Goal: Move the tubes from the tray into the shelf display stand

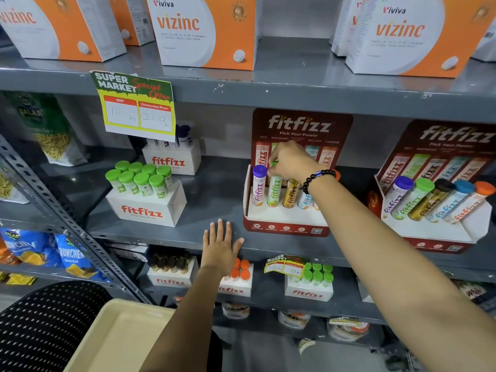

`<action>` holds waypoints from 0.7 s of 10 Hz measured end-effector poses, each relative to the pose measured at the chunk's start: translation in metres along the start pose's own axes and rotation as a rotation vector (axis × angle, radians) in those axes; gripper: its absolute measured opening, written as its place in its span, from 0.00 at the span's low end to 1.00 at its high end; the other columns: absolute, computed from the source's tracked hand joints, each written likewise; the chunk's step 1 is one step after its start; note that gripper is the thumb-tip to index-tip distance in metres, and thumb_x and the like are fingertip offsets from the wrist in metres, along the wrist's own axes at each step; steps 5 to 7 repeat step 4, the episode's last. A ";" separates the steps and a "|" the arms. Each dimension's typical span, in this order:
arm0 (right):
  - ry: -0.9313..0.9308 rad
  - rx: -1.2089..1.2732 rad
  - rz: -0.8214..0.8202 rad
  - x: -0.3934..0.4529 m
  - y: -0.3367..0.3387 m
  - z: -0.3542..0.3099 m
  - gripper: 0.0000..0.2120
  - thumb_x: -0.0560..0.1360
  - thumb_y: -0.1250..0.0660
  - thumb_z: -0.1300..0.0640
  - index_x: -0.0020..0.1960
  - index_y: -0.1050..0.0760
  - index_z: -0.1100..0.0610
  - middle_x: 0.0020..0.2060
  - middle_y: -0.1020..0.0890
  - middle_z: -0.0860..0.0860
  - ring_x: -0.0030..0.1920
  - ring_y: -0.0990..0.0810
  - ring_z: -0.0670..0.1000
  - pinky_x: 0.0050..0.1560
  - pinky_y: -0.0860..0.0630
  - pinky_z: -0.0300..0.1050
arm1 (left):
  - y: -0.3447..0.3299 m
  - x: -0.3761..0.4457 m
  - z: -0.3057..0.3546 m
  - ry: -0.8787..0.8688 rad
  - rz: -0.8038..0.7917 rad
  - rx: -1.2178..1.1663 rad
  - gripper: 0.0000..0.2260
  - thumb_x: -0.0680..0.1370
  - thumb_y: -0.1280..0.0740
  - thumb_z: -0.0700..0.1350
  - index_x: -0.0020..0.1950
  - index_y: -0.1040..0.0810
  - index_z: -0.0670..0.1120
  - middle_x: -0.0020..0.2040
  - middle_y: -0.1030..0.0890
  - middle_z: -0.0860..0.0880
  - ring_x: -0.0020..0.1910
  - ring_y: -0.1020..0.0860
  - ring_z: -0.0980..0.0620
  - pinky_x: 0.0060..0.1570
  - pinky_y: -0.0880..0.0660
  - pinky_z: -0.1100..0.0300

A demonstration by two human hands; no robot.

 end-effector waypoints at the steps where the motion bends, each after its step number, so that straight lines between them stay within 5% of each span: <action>1: 0.009 -0.025 -0.002 -0.002 -0.004 -0.001 0.15 0.70 0.27 0.58 0.55 0.21 0.60 0.55 0.21 0.57 0.53 0.21 0.56 0.53 0.23 0.46 | 0.000 0.000 0.000 0.005 0.000 0.004 0.29 0.79 0.59 0.60 0.75 0.60 0.47 0.77 0.57 0.44 0.75 0.60 0.42 0.71 0.61 0.49; 7: 0.059 -0.035 0.008 -0.001 -0.010 0.001 0.23 0.68 0.25 0.54 0.59 0.26 0.60 0.56 0.22 0.57 0.54 0.22 0.57 0.51 0.24 0.48 | -0.001 0.003 -0.001 0.014 -0.020 0.014 0.29 0.79 0.59 0.60 0.75 0.60 0.47 0.77 0.57 0.44 0.75 0.60 0.42 0.72 0.61 0.49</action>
Point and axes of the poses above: each hand's wrist, its own x-axis towards the middle knuckle, its own y-axis out of the back of the hand, z = x × y, the point moved 4 cm from there along x, towards the middle knuckle
